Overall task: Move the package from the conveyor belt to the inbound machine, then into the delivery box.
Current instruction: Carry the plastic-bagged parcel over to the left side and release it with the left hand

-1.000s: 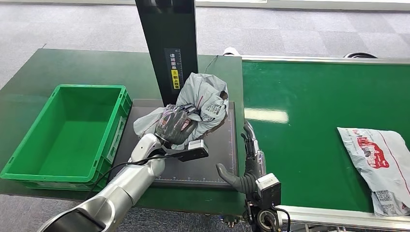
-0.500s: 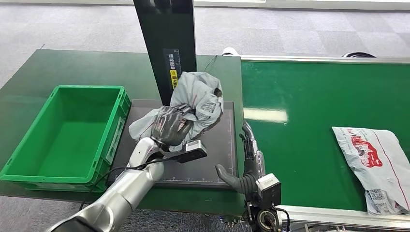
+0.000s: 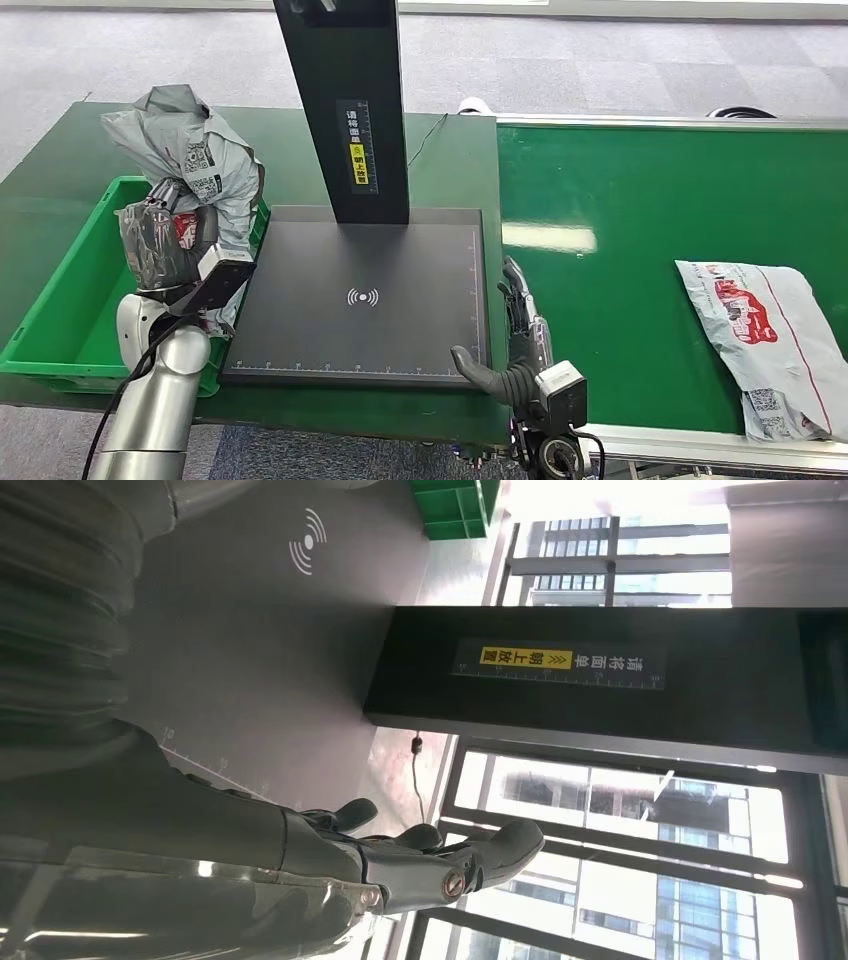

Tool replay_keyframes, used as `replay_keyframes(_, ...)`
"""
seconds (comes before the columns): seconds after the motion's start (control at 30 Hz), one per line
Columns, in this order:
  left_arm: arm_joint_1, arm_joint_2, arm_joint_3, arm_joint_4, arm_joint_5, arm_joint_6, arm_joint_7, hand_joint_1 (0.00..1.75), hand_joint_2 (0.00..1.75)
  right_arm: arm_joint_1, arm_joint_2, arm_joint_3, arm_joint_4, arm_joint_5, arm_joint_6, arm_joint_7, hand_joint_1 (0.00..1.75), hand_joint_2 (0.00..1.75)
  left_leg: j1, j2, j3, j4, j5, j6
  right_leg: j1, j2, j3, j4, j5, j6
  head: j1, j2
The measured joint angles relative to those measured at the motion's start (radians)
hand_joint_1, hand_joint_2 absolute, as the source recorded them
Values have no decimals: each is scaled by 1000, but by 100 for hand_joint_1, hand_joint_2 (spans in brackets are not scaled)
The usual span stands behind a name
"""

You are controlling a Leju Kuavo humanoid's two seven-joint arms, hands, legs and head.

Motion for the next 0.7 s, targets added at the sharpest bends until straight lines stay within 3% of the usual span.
replay_keyframes(0.4, -10, 24, 1, 2, 6, 26, 38, 175, 175, -5, 6, -13, 1, 3, 6, 0, 0, 175, 0, 0, 0, 0, 0, -1, 1, 0, 0, 0, 0, 0, 0, 0)
replay_keyframes(0.7, -103, 82, 51, 103, -38, 13, 107, 175, 175, -5, 6, -17, 3, 3, 11, 0, 0, 175, 1, 0, 0, 0, 1, -1, 1, 0, 0, 0, 0, 0, 0, 0)
